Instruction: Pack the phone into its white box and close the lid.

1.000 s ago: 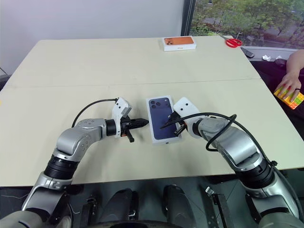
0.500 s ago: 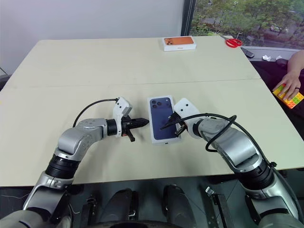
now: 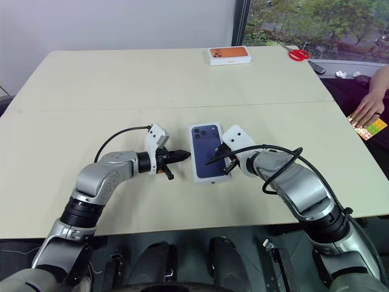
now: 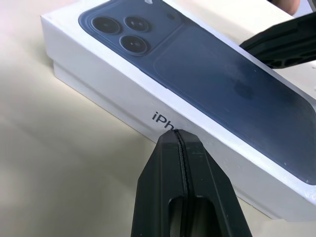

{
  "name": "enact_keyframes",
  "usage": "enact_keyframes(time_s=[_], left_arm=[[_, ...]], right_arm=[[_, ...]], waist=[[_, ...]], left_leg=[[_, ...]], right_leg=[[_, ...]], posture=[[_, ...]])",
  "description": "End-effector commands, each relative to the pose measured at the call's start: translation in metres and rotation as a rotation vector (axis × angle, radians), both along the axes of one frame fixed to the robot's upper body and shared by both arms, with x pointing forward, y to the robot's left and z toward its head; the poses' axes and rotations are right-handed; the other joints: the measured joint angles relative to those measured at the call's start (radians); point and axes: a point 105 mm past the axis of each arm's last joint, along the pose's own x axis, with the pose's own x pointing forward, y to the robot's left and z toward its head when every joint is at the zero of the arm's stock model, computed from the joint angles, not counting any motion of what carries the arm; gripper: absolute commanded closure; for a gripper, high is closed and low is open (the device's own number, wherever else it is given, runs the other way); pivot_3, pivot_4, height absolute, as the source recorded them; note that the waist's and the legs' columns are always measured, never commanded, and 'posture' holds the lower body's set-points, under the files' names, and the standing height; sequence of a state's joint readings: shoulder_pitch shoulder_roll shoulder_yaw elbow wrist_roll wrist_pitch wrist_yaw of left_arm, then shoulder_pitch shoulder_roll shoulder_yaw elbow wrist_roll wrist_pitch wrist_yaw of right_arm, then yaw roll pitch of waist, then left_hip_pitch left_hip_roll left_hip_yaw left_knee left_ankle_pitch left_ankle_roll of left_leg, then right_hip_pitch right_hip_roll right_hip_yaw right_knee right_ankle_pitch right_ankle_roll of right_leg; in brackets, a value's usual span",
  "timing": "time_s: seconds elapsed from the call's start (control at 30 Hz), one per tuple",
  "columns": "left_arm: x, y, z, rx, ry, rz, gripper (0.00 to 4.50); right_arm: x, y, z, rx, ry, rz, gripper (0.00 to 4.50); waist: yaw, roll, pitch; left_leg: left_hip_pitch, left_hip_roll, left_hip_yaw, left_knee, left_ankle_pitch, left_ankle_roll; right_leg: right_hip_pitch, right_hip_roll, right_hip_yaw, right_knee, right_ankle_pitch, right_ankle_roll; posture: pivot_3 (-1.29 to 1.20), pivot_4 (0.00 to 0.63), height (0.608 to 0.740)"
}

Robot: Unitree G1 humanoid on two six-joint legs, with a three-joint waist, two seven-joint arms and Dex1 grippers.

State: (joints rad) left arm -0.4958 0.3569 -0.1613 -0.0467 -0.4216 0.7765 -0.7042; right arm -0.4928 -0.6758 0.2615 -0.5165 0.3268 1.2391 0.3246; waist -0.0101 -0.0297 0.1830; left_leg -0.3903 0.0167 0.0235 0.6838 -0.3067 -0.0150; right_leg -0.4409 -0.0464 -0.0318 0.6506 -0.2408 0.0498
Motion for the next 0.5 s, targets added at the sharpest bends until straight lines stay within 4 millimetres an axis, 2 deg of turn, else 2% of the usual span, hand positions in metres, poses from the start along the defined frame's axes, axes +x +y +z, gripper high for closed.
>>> enact_keyframes(time_s=[0.03,0.23,0.33,0.43,0.5], left_arm=[[0.000,0.003,0.018,-0.034,-0.047,-0.010,4.50],[0.013,0.022,0.038,-0.091,-0.074,0.055,4.50],[0.021,0.014,0.048,-0.079,-0.128,0.047,4.50],[0.028,-0.001,0.055,-0.091,-0.155,0.036,4.50],[0.037,-0.016,0.044,-0.016,-0.154,0.030,4.50]], right_arm=[[-0.002,-0.001,0.015,0.013,-0.059,0.007,4.40],[-0.006,-0.021,0.029,-0.020,-0.099,-0.014,4.40],[-0.014,-0.027,0.039,-0.030,-0.128,0.025,4.40],[-0.025,-0.019,0.043,0.014,-0.129,0.104,4.40],[-0.040,0.001,0.036,0.055,-0.089,0.205,4.40]], waist=[[0.000,0.000,0.000],[0.002,0.000,0.000],[0.014,0.000,0.000],[0.021,0.000,0.000],[0.022,0.000,0.000]], left_leg=[[0.000,0.000,0.000,0.000,0.000,0.000],[0.000,0.000,0.000,0.000,0.000,0.000],[0.000,-0.001,-0.001,0.001,0.000,0.000],[0.000,-0.001,0.000,0.001,0.000,0.000],[0.000,-0.001,0.000,0.001,0.000,0.000]], right_leg=[[0.000,0.000,0.000,0.000,0.000,0.000],[0.000,0.000,0.000,0.000,0.000,0.000],[0.001,0.000,-0.001,0.000,0.000,0.000],[0.002,0.000,-0.001,-0.001,0.000,0.000],[0.002,0.000,-0.001,-0.001,0.000,0.001]], posture=[[0.00,0.150,0.740],[0.00,0.150,0.740],[0.00,0.150,0.740],[0.00,0.150,0.740],[0.00,0.150,0.740]])
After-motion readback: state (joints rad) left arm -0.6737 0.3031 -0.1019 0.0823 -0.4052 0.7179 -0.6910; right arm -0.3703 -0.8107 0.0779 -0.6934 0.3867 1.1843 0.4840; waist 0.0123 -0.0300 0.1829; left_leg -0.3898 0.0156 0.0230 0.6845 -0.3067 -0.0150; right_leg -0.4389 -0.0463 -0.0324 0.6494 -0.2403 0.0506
